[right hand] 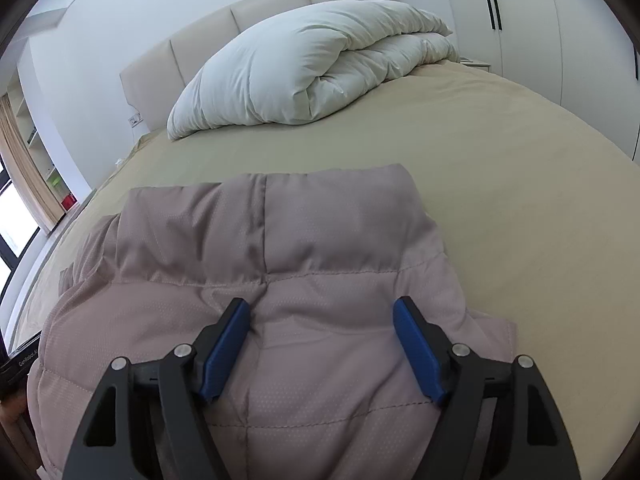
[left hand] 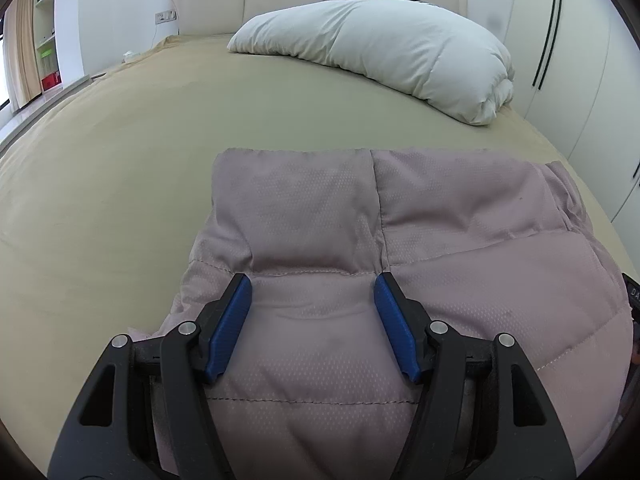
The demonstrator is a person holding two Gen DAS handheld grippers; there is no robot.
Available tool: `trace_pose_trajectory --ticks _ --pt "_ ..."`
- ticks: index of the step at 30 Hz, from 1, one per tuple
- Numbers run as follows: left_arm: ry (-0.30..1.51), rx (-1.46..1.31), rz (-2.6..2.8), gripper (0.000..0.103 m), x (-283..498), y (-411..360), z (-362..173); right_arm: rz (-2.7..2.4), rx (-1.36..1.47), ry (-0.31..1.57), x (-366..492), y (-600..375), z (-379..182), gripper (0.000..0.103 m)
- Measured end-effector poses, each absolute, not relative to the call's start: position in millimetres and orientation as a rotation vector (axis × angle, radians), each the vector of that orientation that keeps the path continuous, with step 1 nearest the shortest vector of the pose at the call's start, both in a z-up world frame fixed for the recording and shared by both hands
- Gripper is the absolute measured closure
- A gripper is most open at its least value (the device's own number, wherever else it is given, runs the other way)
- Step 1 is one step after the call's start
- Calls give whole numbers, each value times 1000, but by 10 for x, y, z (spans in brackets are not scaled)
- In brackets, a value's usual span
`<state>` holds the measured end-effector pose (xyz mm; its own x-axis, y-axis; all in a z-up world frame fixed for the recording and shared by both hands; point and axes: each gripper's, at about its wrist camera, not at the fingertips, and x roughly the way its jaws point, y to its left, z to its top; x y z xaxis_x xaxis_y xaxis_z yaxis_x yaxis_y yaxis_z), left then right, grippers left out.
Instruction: Fold large clothes
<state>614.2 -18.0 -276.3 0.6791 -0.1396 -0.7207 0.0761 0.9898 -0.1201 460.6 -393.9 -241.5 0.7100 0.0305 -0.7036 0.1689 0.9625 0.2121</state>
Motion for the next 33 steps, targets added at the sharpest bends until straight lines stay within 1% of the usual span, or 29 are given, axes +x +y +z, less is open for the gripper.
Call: trace_pose_trajectory --ticks 3,5,7,10,13,16,17,18,20,26,30,33 --pt "829 -103 -124 40 6080 -107 -2670 -121 205 808 4618 -3831 -2301 26" --pt "783 -120 -148 40 5951 -103 -2481 -133 165 799 4573 -3702 -2110 26" --pt "724 -118 -177 40 5817 -143 -2288 -78 155 744 4530 -3514 -1885 26" --pt "714 -97 -209 40 5865 -294 -2128 10 65 759 4693 -3031 -1714 25" --pt "727 -58 -187 40 6021 -399 -2150 58 -15 805 4964 -2631 -1768 26" --pt "794 -59 -181 40 6200 -418 -2338 37 -47 887 5247 -2496 -1980 26" --pt "822 -62 -185 40 6250 -419 -2429 31 -51 910 5309 -2498 -2059 25" --pt "839 -83 -192 40 6292 -402 -2496 32 -46 918 5344 -2514 -2116 22" --pt "841 -105 -197 40 6342 -377 -2552 41 -18 924 5378 -2581 -2187 18" --pt "857 -103 -202 39 6489 -416 -2687 77 79 933 5449 -2738 -2362 15" --pt "868 -118 -208 39 6406 -351 -2647 76 81 917 5429 -2739 -2352 15" --pt "839 -136 -203 39 6108 -224 -2449 78 78 881 5203 -2762 -2126 16"
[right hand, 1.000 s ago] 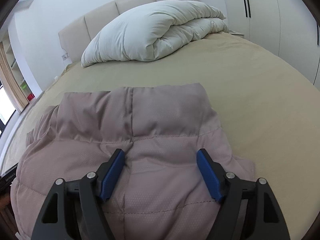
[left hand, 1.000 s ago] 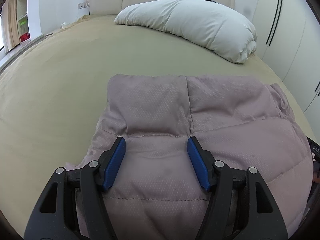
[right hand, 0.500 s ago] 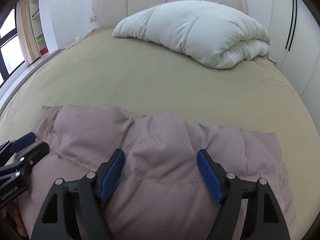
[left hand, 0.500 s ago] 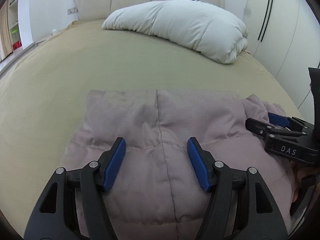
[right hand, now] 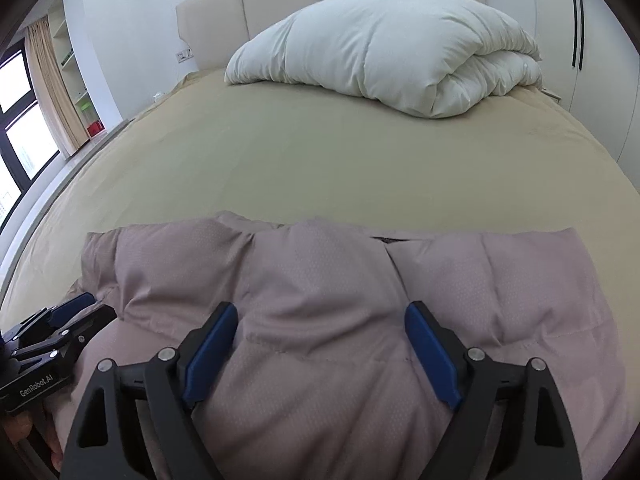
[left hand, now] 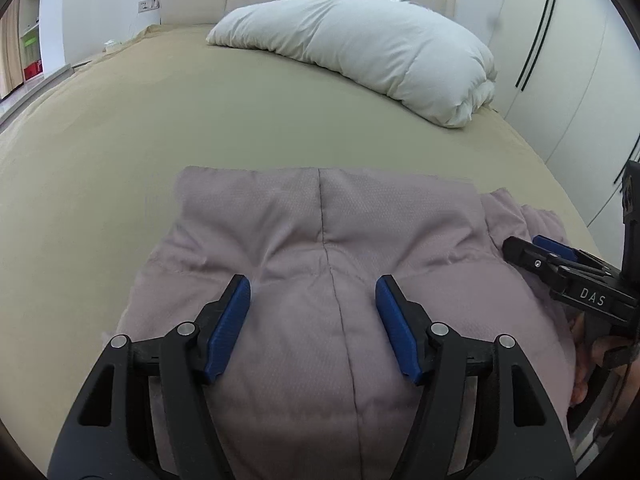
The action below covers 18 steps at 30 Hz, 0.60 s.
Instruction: Fold large clothes
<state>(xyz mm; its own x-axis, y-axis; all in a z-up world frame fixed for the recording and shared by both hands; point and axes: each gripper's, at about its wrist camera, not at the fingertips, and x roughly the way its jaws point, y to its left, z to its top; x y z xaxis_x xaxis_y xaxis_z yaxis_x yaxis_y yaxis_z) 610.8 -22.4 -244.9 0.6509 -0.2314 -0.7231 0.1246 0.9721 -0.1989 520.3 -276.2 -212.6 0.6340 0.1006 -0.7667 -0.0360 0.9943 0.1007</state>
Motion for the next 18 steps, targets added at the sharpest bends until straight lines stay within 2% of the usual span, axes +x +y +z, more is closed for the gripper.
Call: trace_pose_trajectory --ticks 5,9,12,18 --pt "771 -134 -228 35 5471 -117 -2282 90 61 750 4427 -2868 -1719 16" --pt "790 -123 -221 32 5441 -103 -2531 57 -18 835 4212 -2842 -2058 15" --pt "804 -108 -211 30 5443 -126 -2585 65 -10 777 4139 -2886 -2187 11" --pt "767 -159 -197 30 5200 34 -2321 21 -3 784 4010 -2919 -1957 13"
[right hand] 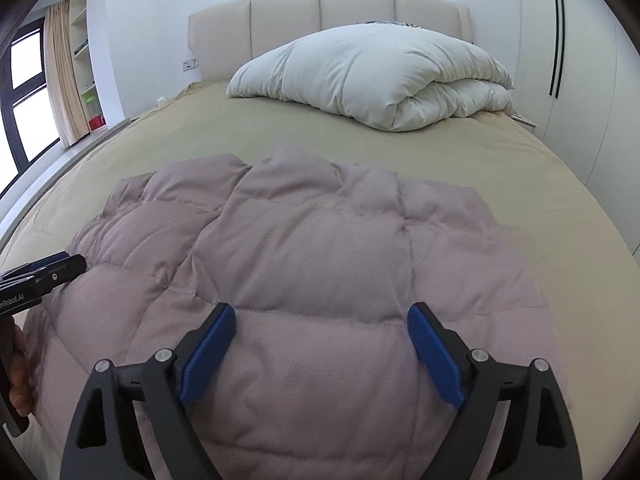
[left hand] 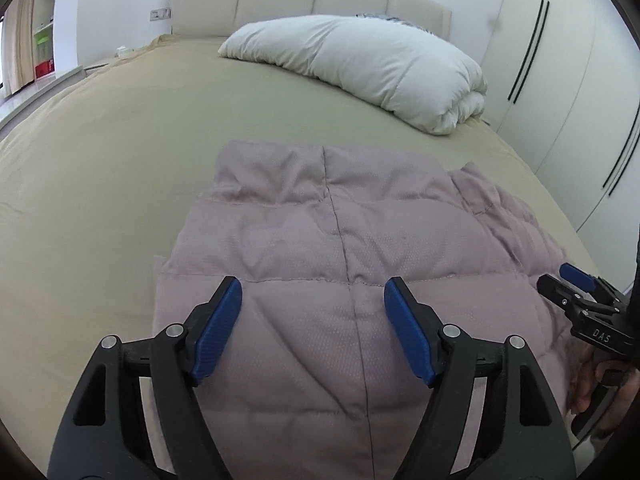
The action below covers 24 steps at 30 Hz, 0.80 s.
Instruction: Fold large clothes
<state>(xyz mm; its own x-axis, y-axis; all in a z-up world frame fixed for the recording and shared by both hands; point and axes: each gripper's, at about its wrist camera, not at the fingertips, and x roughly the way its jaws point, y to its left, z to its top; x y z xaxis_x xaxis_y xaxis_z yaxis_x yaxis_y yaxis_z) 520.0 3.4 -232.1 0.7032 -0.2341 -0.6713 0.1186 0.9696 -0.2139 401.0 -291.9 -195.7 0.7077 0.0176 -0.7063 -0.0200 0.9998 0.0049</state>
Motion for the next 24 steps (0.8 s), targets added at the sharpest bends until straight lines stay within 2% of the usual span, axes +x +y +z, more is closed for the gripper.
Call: trace_pose_trajectory --ticks 3,6,8,12,13,14,16,24 --pt "752 -136 -190 28 5086 57 -2305 -17 43 711 3790 -3112 -1835 13" --pt "804 -151 -199 26 5136 77 -2524 -72 59 792 3789 -3317 -2094 9" --pt "803 -157 -198 25 5106 87 -2538 -28 65 760 3745 -3384 -2229 6" --pt "804 -194 -214 25 4999 225 -2419 -32 35 778 3714 -3350 -2139 6" --pt "794 -213 -218 24 4945 291 -2382 -26 55 779 3690 -3370 -2078 6" --pt "785 -241 -222 16 4885 398 -2346 -10 90 764 3638 -3412 -2005 6" --pt "781 -306 -216 1 4796 651 -2312 31 160 704 3491 -3534 -1855 0" --pt "902 -580 -255 0 4823 1439 -2516 80 377 826 3439 -4281 -1944 0"
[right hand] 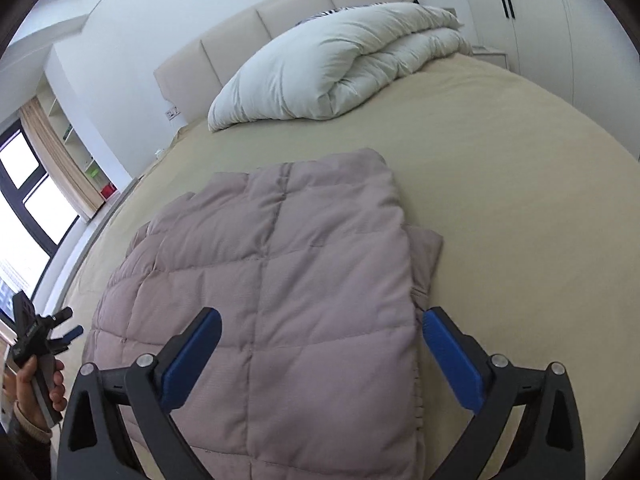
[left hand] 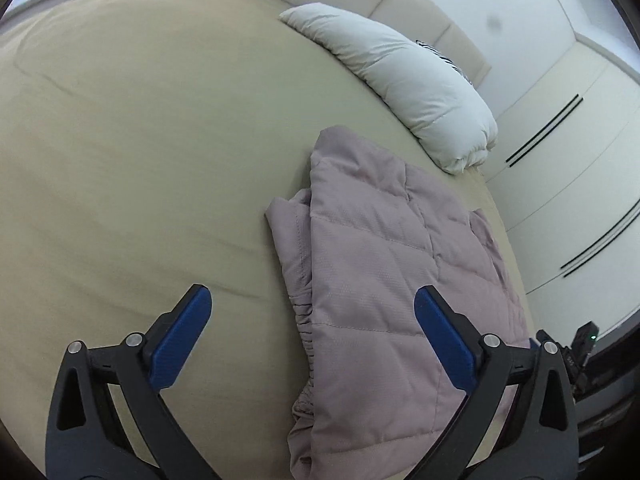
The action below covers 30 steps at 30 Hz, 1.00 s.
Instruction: Fold large clothes
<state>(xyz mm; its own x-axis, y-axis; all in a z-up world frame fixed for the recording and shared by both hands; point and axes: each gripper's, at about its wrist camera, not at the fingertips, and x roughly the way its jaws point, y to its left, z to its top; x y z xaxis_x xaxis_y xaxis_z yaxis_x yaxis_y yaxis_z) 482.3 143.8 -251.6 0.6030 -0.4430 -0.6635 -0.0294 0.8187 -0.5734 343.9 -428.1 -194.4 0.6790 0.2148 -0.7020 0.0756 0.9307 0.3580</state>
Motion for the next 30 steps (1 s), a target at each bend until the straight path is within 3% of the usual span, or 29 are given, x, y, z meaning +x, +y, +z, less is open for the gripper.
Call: trace_pose_trajectory --ticks 9,17,22,30 --pt "1064 -710 -420 0 5142 1314 -2984 174 716 931 3593 -4952 -2401 3" --pt "1068 -822 -532 0 5359 1449 -3182 322 734 992 3889 -4982 -2565 17" --pt "1084 -848 -630 2 5544 1427 -3239 426 719 1017 4070 -4878 -2630 18" --pt "1135 -870 -695 14 6020 1212 -3391 530 704 1056 4346 -4759 -2672 18"
